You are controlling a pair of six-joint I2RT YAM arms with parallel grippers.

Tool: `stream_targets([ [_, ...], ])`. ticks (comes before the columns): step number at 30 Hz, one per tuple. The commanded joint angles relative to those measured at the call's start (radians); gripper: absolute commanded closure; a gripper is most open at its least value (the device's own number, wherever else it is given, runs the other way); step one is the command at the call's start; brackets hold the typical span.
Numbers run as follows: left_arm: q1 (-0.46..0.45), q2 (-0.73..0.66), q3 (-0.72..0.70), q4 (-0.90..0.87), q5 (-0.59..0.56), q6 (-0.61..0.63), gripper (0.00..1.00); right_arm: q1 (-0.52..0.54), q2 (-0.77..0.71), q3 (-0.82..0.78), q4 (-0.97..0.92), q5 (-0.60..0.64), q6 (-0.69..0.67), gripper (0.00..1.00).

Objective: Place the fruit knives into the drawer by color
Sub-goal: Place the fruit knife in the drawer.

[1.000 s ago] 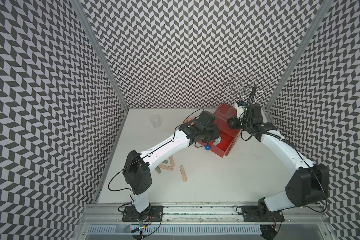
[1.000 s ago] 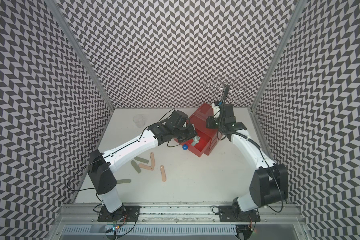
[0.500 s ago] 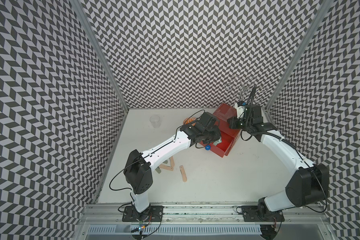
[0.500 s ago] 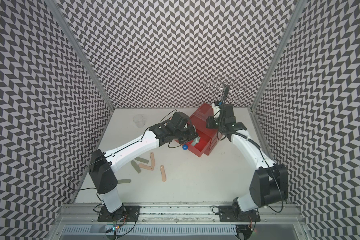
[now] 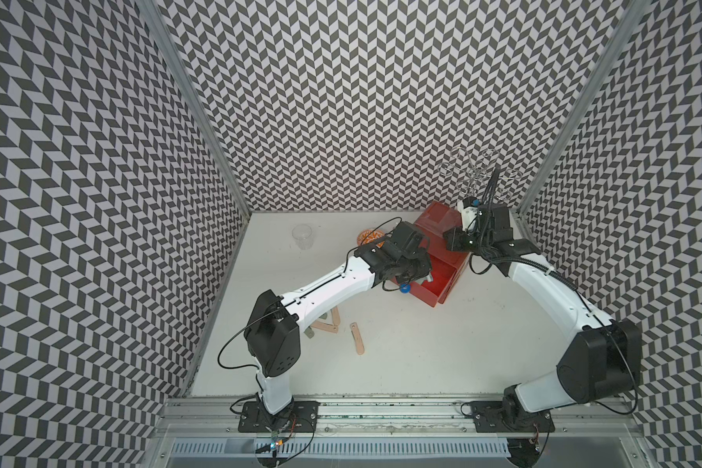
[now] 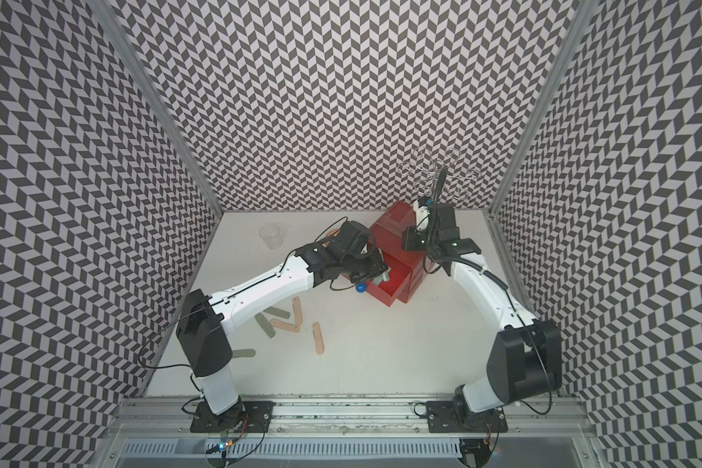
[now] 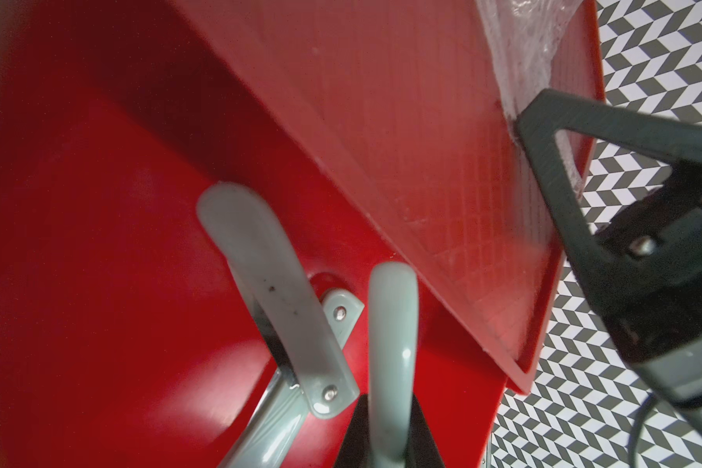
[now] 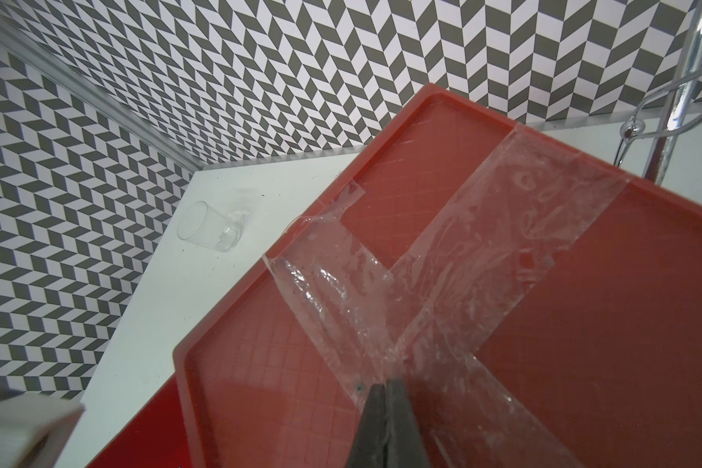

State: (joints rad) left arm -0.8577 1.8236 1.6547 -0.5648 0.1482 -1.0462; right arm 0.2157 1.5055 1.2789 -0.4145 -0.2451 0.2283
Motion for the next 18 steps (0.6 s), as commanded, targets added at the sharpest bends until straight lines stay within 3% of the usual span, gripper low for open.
stream_targets([
  [1, -0.009, 0.023, -0.006, 0.019, 0.007, 0.005, 0.96, -0.001, 0.030, -0.053, -0.170, 0.024, 0.000, 0.99],
  [4, -0.010, 0.025, -0.006, 0.018, 0.008, 0.005, 0.90, -0.002, 0.031, -0.055, -0.171, 0.024, 0.000, 0.99],
  [18, -0.012, 0.028, 0.014, 0.013, 0.002, 0.016, 0.81, -0.002, 0.030, -0.057, -0.171, 0.027, -0.001, 0.99],
])
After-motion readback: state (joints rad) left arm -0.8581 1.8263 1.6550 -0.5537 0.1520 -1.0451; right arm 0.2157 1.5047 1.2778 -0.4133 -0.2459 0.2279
